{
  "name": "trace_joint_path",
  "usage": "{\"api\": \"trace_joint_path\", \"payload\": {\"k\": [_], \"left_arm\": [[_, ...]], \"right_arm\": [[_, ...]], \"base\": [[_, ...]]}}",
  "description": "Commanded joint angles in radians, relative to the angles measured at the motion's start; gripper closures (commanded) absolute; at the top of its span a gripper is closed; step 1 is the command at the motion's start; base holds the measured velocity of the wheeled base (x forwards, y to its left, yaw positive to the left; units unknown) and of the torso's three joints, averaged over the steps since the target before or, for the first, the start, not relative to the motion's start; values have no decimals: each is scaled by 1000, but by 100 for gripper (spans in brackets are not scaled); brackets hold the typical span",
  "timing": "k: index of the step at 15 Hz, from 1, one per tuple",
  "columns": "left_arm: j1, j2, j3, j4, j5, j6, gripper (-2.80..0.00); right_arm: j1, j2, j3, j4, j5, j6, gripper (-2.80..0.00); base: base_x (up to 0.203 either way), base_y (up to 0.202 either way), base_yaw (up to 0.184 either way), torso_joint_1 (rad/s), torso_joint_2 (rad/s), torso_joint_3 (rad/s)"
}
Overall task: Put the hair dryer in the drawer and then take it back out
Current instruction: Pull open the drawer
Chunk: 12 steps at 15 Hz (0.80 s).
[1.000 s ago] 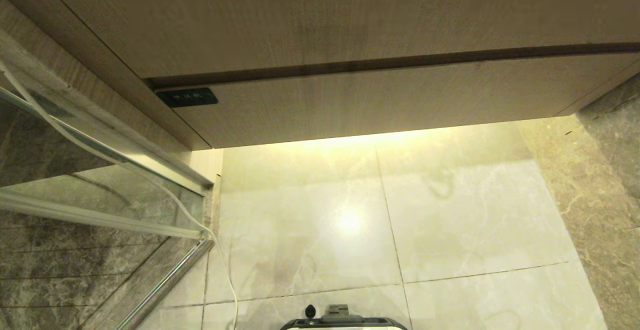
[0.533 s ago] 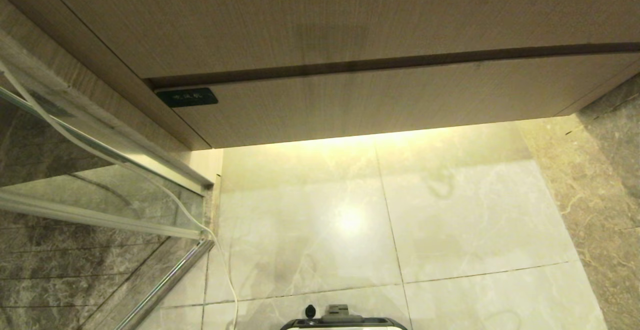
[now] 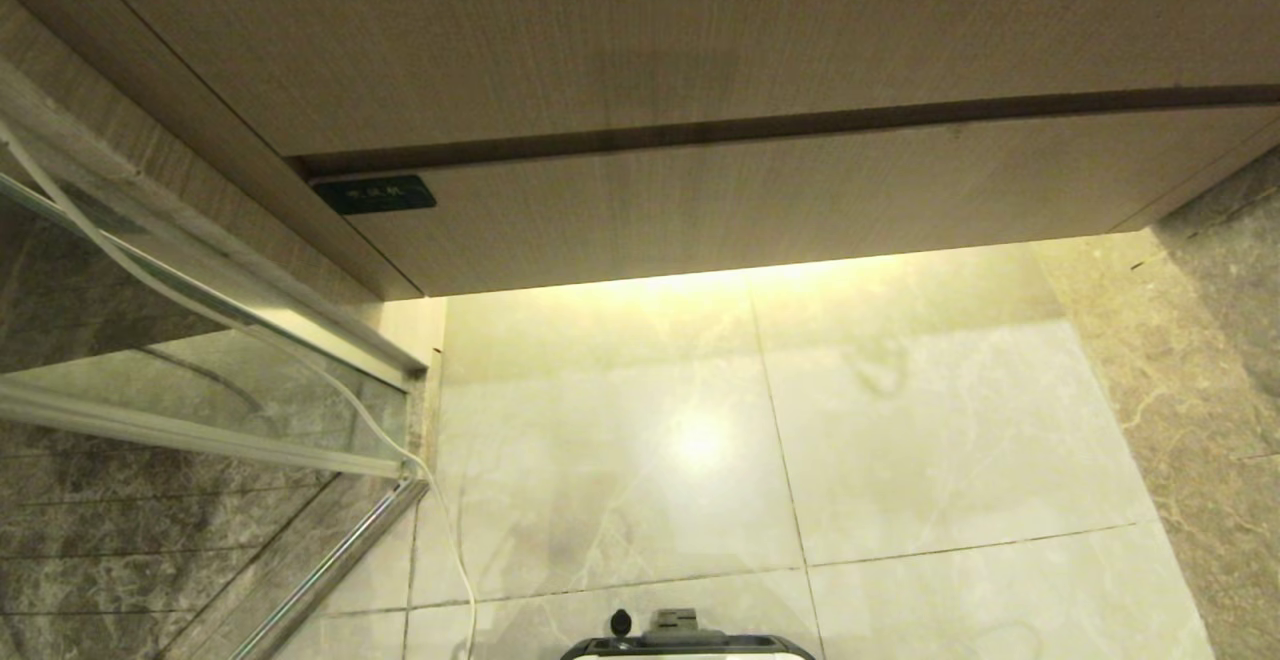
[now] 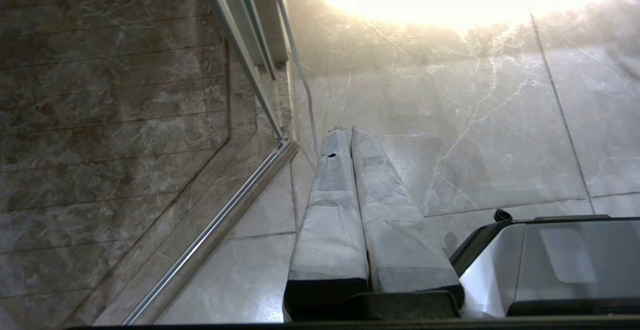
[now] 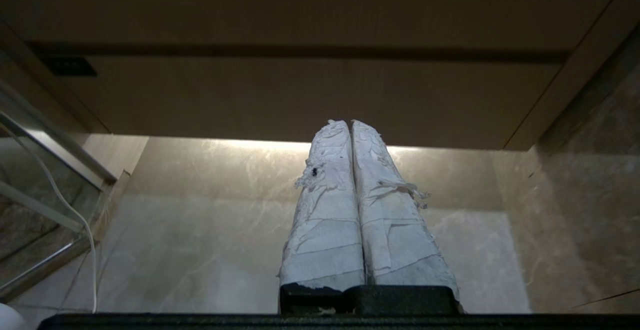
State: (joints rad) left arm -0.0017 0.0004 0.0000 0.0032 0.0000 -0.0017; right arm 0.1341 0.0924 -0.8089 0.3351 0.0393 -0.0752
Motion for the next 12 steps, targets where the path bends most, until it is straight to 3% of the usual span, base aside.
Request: {"api": "trace_joint_path", "payload": {"k": [1, 2, 4, 9, 10, 12], "left_arm": [[0, 0, 2, 0, 0, 0, 0], [0, 0, 2, 0, 0, 0, 0], [0, 0, 2, 0, 0, 0, 0], [0, 0, 2, 0, 0, 0, 0], [0, 0, 1, 0, 0, 0, 0], [0, 0, 2, 0, 0, 0, 0]], "right_arm": [[-10, 238, -366, 313, 6, -16, 0], [-13, 344, -463, 426, 11, -24, 0], [-14, 507, -530, 564, 21, -40, 0], [68, 701, -380, 511, 91, -115, 0], [68, 736, -371, 499, 94, -115, -280], [67, 833, -353, 456, 94, -121, -280]], "base": [[0, 0, 0, 0, 0, 0], [0, 0, 0, 0, 0, 0], [0, 0, 0, 0, 0, 0], [0, 0, 0, 0, 0, 0], [0, 0, 0, 0, 0, 0], [0, 0, 0, 0, 0, 0]]}}
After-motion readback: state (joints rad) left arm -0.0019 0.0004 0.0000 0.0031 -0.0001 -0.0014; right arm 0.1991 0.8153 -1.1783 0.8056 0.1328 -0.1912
